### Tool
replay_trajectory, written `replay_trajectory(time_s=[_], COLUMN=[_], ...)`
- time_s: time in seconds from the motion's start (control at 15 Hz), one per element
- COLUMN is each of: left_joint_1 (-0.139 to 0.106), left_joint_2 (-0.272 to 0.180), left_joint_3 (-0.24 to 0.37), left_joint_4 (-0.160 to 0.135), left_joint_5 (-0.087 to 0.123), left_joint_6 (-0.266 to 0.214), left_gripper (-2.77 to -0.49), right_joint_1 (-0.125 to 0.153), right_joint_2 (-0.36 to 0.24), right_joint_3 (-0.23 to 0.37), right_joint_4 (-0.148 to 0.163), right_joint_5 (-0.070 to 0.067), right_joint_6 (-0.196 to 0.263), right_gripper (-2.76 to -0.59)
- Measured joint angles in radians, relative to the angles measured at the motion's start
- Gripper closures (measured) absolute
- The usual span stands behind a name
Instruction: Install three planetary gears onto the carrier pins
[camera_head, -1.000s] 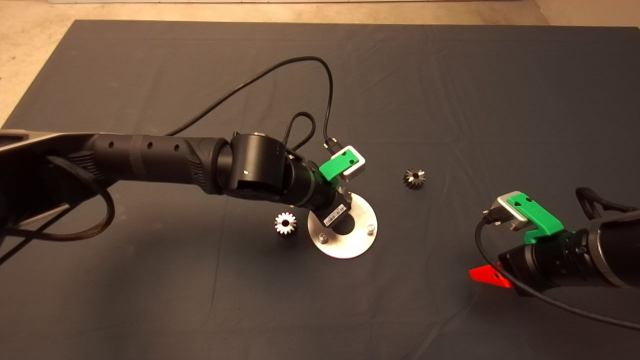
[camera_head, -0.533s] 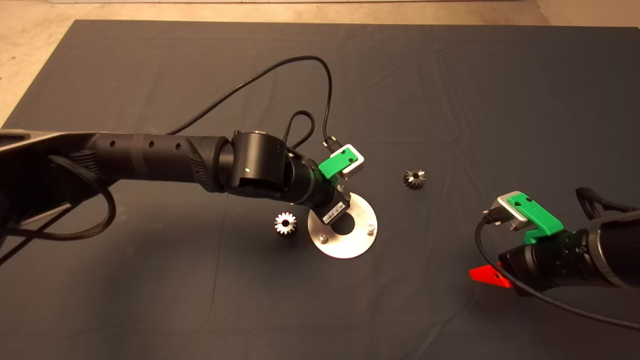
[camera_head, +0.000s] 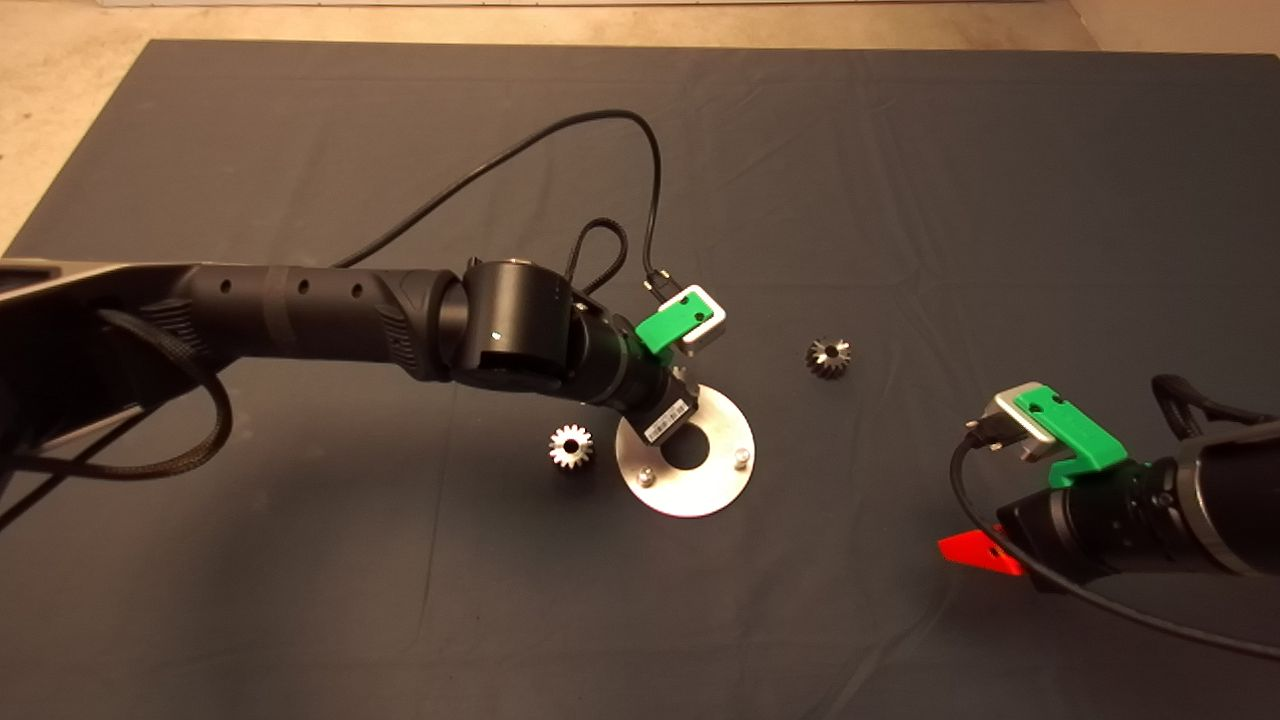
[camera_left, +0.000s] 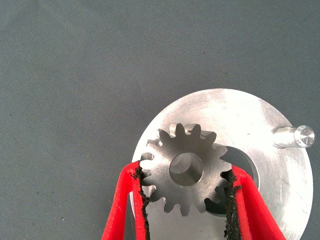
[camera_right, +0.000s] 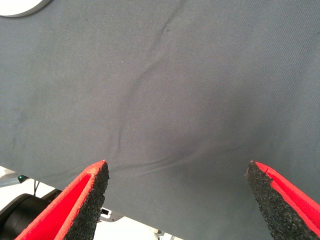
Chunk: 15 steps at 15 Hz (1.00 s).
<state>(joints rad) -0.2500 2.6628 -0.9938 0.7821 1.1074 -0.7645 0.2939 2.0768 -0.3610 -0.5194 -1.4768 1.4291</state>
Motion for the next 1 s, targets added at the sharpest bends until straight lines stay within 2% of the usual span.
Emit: replay_trajectory(time_s=[0.13,0.33,1.0], left_joint_1=[0.0,-0.004,-0.008], left_joint_2=[0.0,0.003,0.01], left_joint_3=[-0.003,-0.023,-0.03], left_joint_4=[0.0,0.001,0.0], left_joint_5=[-0.003,-0.02,-0.017], left_joint_6=[0.0,0.0,0.003], left_gripper=[-0.6,-0.6,-0.6], right_joint_1=[0.0,0.0,0.0], right_joint_2=[0.0,0.0,0.001], right_joint_3=[0.0,0.0,0.0], right_joint_4=[0.0,0.0,0.0], right_joint_5=[0.0,0.001,0.003], right_joint_6=[0.0,0.0,0.0], right_gripper=[-2.05,-2.05,-2.05])
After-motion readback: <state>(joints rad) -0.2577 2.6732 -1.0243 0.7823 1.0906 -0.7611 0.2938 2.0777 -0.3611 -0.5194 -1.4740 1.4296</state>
